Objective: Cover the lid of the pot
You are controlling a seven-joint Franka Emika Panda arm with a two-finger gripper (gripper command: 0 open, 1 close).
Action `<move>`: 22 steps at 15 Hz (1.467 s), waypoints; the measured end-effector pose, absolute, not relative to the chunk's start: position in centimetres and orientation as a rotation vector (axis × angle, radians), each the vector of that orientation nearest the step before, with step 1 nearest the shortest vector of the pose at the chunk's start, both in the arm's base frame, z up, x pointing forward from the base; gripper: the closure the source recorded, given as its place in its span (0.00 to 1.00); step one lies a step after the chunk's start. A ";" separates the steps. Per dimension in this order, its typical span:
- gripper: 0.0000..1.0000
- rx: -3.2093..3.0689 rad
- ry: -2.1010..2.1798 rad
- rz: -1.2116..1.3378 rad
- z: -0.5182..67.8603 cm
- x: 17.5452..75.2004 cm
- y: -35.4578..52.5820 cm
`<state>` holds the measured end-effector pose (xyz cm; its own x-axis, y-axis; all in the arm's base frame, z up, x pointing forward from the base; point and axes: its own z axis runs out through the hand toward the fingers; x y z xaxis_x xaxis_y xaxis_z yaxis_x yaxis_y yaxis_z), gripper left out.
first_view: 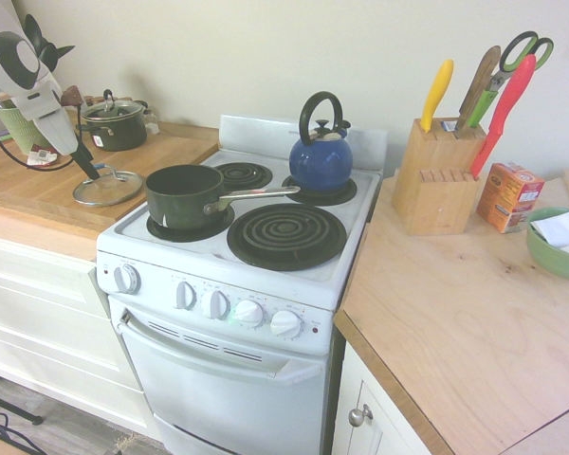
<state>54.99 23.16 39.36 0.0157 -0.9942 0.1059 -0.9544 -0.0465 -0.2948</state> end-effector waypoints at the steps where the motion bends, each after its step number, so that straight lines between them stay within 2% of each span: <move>1: 0.00 -2.125 2.078 -0.429 39.3 55.4 22.9; 2: 0.00 -2.123 2.088 -0.427 39.1 55.7 22.8; 3: 1.00 -2.123 2.097 -0.425 39.0 55.9 22.7; 22: 1.00 -2.063 2.193 -0.436 37.4 56.6 22.6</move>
<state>56.65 22.63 37.43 -0.0777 -0.9894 0.1224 -0.9609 0.0416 -0.2736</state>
